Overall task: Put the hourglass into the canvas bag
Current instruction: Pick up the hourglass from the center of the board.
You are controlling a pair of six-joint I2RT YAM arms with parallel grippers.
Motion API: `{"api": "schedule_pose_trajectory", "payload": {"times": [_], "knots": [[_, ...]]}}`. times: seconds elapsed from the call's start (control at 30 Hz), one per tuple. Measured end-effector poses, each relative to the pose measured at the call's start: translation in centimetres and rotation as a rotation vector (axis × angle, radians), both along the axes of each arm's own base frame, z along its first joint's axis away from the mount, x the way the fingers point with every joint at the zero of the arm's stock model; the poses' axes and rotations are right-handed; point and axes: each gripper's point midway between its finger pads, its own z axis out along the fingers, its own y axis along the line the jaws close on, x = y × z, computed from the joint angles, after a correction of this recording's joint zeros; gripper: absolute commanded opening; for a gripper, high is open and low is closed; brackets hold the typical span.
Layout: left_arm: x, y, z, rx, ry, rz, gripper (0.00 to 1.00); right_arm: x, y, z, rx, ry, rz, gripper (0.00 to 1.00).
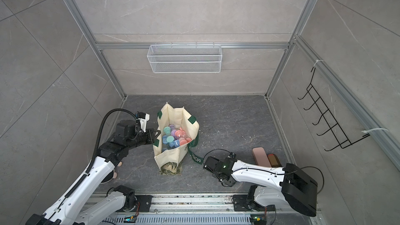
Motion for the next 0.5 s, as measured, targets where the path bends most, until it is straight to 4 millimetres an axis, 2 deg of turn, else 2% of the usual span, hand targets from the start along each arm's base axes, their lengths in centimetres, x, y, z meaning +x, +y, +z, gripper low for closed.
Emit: {"api": "schedule_pose_trajectory", "payload": {"times": [0.17,0.5], "knots": [[0.0,0.0,0.01,0.0,0.0,0.0,0.0,-0.13,-0.79,-0.46,0.004,0.014,-0.049,0.59],[-0.04,0.01,0.05,-0.001,-0.002,0.0,0.0,-0.23,-0.82,-1.06,-0.005,0.039,-0.062,0.51]]}}
